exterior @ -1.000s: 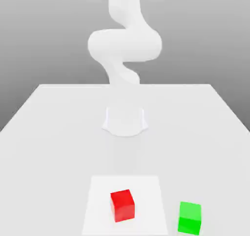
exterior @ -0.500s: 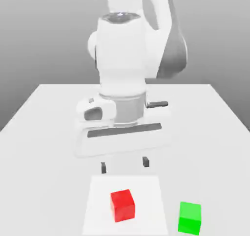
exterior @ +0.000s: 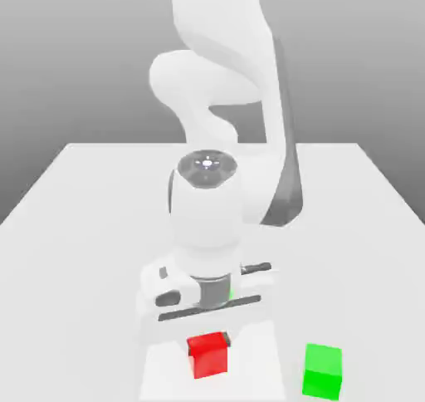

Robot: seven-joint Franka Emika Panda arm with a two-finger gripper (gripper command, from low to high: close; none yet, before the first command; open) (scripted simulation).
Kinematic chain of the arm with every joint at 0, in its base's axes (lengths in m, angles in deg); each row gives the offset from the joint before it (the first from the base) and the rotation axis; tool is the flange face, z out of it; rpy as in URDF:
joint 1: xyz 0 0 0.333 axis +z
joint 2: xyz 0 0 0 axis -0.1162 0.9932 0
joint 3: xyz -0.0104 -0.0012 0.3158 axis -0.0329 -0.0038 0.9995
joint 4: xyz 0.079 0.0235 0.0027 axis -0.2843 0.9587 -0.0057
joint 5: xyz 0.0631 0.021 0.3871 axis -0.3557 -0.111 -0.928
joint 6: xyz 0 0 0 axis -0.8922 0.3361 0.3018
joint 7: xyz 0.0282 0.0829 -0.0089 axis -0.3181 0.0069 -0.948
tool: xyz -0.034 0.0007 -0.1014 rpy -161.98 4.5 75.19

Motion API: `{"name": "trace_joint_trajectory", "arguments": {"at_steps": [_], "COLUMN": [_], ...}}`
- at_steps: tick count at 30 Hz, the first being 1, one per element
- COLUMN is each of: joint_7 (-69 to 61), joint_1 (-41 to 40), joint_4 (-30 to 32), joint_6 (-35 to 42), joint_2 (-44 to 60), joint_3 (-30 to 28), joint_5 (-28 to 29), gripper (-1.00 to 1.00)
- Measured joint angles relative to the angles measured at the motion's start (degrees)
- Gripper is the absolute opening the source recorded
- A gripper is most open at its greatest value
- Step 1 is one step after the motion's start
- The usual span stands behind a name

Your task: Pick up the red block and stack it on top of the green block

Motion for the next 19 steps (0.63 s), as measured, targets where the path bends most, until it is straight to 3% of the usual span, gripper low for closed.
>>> {"name": "trace_joint_trajectory", "arguments": {"at_steps": [5,11,15,16,19], "joint_7": [0.82,-8.68,-9.09,-8.79,-8.79], "joint_1": [1.03,7.92,9.55,9.8,9.8], "joint_4": [0.83,-6.8,-8.35,-8.49,-8.49], "joint_6": [7.99,15.75,10.79,9.03,9.03], "joint_2": [-8.83,-8.9,-2.34,-0.43,-0.43], "joint_3": [-0.45,8.22,8.83,8.56,8.56], "joint_5": [2.1,4.64,6.59,7.09,7.09], "gripper": [-1.0,-1.0,-1.0,1.0,1.0]}}
